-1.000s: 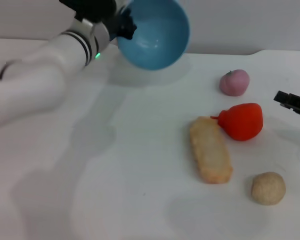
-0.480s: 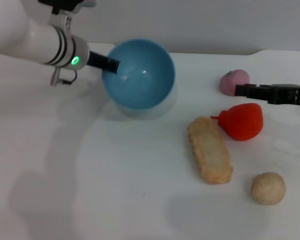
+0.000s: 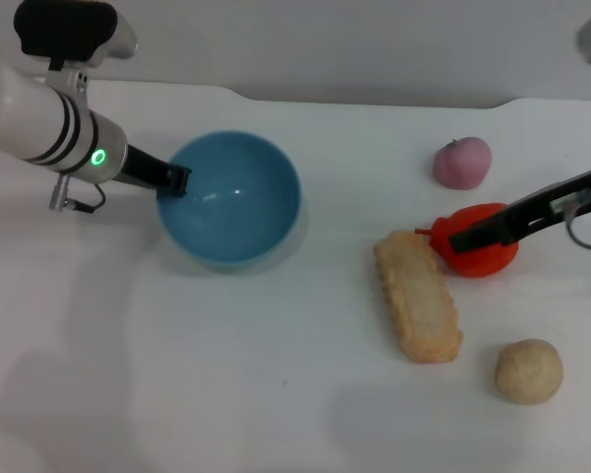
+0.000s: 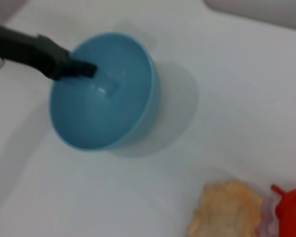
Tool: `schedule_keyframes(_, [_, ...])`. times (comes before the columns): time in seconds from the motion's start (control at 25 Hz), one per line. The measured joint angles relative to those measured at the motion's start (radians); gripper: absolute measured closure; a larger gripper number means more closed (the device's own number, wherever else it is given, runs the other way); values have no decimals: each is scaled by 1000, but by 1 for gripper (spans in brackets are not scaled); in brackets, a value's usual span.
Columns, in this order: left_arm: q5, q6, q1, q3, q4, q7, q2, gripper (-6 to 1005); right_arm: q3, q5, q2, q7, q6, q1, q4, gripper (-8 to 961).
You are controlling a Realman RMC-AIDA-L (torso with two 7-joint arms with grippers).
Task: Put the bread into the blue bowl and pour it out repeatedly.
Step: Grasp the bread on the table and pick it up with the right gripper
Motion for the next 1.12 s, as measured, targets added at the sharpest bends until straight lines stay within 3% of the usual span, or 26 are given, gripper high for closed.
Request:
schedule_keyframes(0.2, [4,80,14,-1,39,-1,-2,1001,-103,-63,3,56,-2,39,22,637])
schedule_keyframes(0.4, [5,104,31,-2,82,-1,-14,1000,-186,-73,7,57,59,26,66,642])
schedule_keyframes(0.64, [5,100,37,-2,109,-2,-19,1001,-189,-69,8,57,99,14,130,648])
schedule_keyframes(1.12, [5,115,29,-2,128,-12,-26,1000,-212,3,9,56,309,8,282,661])
